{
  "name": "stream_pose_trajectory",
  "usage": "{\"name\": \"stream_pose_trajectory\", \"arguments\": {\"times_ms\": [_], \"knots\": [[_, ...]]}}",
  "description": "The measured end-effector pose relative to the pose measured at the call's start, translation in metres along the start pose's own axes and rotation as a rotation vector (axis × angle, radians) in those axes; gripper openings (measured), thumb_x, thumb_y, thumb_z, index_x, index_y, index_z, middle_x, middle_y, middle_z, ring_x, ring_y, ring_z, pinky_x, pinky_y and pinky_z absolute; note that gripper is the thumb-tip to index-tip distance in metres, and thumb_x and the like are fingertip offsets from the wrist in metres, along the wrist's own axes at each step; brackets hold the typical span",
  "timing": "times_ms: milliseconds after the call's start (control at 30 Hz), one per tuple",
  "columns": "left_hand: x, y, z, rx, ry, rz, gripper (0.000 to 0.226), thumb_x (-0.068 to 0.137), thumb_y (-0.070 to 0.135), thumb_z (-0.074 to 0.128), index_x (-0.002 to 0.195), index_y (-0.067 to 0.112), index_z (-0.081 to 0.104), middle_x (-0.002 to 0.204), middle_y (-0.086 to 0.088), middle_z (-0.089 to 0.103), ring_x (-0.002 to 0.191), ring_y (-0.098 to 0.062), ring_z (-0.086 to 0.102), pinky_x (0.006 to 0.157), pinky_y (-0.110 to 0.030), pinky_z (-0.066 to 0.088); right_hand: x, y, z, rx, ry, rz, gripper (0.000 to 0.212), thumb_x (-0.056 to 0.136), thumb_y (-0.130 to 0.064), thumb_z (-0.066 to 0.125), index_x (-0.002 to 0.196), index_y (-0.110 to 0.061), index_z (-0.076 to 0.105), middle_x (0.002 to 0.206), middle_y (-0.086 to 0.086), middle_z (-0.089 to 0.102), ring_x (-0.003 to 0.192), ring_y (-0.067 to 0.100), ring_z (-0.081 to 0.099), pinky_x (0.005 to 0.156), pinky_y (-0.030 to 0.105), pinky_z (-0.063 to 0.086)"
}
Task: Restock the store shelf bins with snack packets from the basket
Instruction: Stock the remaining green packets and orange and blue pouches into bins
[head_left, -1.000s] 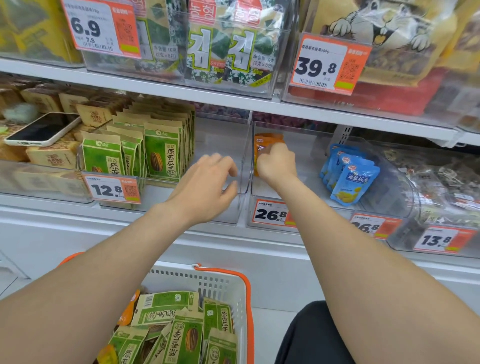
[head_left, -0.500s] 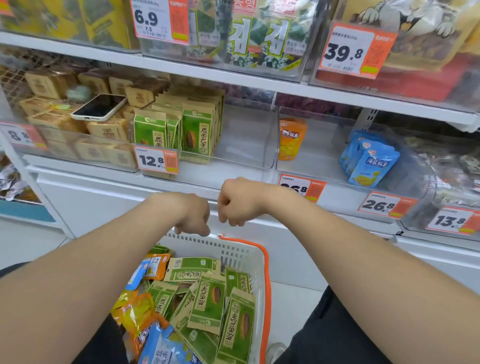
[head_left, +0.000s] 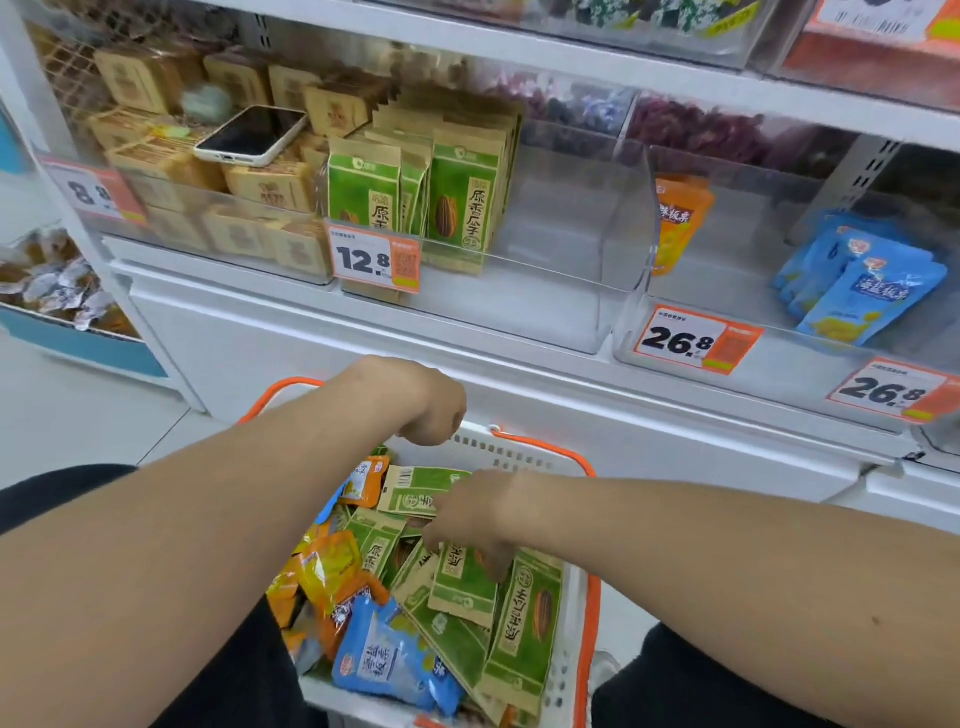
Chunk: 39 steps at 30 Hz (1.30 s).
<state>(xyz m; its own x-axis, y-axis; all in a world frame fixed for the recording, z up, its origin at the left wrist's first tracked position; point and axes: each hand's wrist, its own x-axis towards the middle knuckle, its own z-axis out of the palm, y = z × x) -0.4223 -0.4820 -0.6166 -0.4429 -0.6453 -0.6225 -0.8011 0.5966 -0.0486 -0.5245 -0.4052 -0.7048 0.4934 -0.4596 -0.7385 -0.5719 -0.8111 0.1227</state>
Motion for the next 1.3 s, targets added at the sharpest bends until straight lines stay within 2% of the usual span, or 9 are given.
{"name": "stream_pose_trajectory", "arguments": {"times_ms": [200, 300, 400, 567, 700, 800, 1000, 1100, 1300], "knots": [[0.002, -0.001, -0.006, 0.008, 0.014, 0.012, 0.044, 0.104, 0.013, 0.042, 0.14, 0.03, 0.06, 0.145, -0.002, 0.056, 0.125, -0.031, 0.059, 0.104, -0.044, 0.052, 0.017, -0.007, 0.017, -0.171, 0.137, -0.113, 0.071, 0.077, -0.032, 0.087, 0.138, -0.024, 0.052, 0.131, 0.009, 0.055, 0.117, 0.03, 0.055, 0.085, 0.048, 0.057], [-0.003, 0.0, -0.012, 0.012, 0.014, 0.009, 0.046, 0.105, 0.009, 0.042, 0.144, 0.027, 0.057, 0.148, -0.004, 0.054, 0.119, -0.031, 0.059, 0.097, -0.041, 0.051, 0.016, -0.002, 0.011, -0.133, 0.122, -0.15, 0.047, 0.08, -0.03, 0.086, 0.118, -0.02, 0.061, 0.095, -0.001, 0.06, 0.09, 0.024, 0.062, 0.072, 0.037, 0.057], [-0.004, 0.0, -0.014, 0.023, 0.012, -0.008, 0.047, 0.103, 0.006, 0.043, 0.145, 0.023, 0.057, 0.146, -0.005, 0.054, 0.099, -0.028, 0.058, 0.08, -0.036, 0.048, 0.011, 0.01, 0.001, 0.043, 0.162, -0.09, 0.027, 0.086, -0.022, 0.08, 0.101, -0.019, 0.058, 0.077, -0.006, 0.051, 0.08, 0.022, 0.059, 0.064, 0.033, 0.047], [-0.009, -0.01, -0.017, 0.093, 0.002, -0.106, 0.049, 0.095, 0.006, 0.064, 0.144, 0.014, 0.058, 0.136, -0.007, 0.061, 0.105, -0.029, 0.063, 0.088, -0.038, 0.056, -0.004, 0.034, -0.028, 0.569, 0.344, 0.058, 0.049, 0.088, -0.034, 0.079, 0.128, -0.017, 0.057, 0.1, 0.0, 0.062, 0.091, 0.022, 0.055, 0.076, 0.035, 0.046], [-0.033, -0.024, -0.03, 0.108, -0.103, -0.167, 0.067, 0.085, 0.017, 0.085, 0.145, 0.013, 0.056, 0.116, 0.0, 0.07, 0.099, -0.023, 0.073, 0.08, -0.035, 0.06, -0.02, 0.053, -0.055, 0.777, 0.571, 0.232, 0.035, 0.081, -0.044, 0.084, 0.101, -0.016, 0.074, 0.087, -0.004, 0.074, 0.081, 0.017, 0.065, 0.075, 0.032, 0.053], [-0.046, -0.039, -0.036, -0.114, -0.151, -0.207, 0.029, 0.096, 0.013, 0.07, 0.124, 0.008, 0.064, 0.106, -0.003, 0.074, 0.088, -0.019, 0.079, 0.064, -0.032, 0.061, -0.037, 0.064, -0.072, 0.994, 0.683, 0.33, 0.029, 0.08, -0.04, 0.088, 0.093, -0.018, 0.075, 0.076, -0.004, 0.077, 0.076, 0.013, 0.071, 0.077, 0.033, 0.058], [-0.054, -0.058, -0.048, -0.63, 0.343, -0.301, 0.039, 0.107, 0.034, 0.045, 0.087, 0.002, 0.056, 0.071, -0.017, 0.069, 0.059, -0.029, 0.073, 0.055, -0.037, 0.059, -0.062, 0.068, -0.092, 1.537, 0.863, 0.424, 0.012, 0.088, -0.014, 0.081, 0.084, -0.009, 0.07, 0.088, 0.016, 0.076, 0.08, 0.032, 0.076, 0.068, 0.049, 0.065], [-0.059, -0.061, -0.052, -0.875, 0.556, -0.338, 0.038, 0.109, 0.031, 0.04, 0.092, 0.0, 0.056, 0.08, -0.019, 0.066, 0.055, -0.031, 0.07, 0.048, -0.026, 0.048, -0.069, 0.07, -0.098, 1.697, 0.975, 0.471, 0.004, 0.094, -0.008, 0.07, 0.091, -0.006, 0.071, 0.09, 0.015, 0.075, 0.083, 0.031, 0.076, 0.072, 0.053, 0.064], [-0.063, -0.057, -0.06, -1.327, 0.736, -0.142, 0.034, 0.099, 0.008, 0.041, 0.102, -0.012, 0.069, 0.09, -0.033, 0.073, 0.069, -0.04, 0.075, 0.06, -0.044, 0.064, -0.071, 0.075, -0.104, 1.768, 1.234, 0.547, 0.023, 0.08, -0.023, 0.056, 0.097, -0.016, 0.071, 0.084, 0.005, 0.078, 0.089, 0.029, 0.075, 0.083, 0.056, 0.061]]}}
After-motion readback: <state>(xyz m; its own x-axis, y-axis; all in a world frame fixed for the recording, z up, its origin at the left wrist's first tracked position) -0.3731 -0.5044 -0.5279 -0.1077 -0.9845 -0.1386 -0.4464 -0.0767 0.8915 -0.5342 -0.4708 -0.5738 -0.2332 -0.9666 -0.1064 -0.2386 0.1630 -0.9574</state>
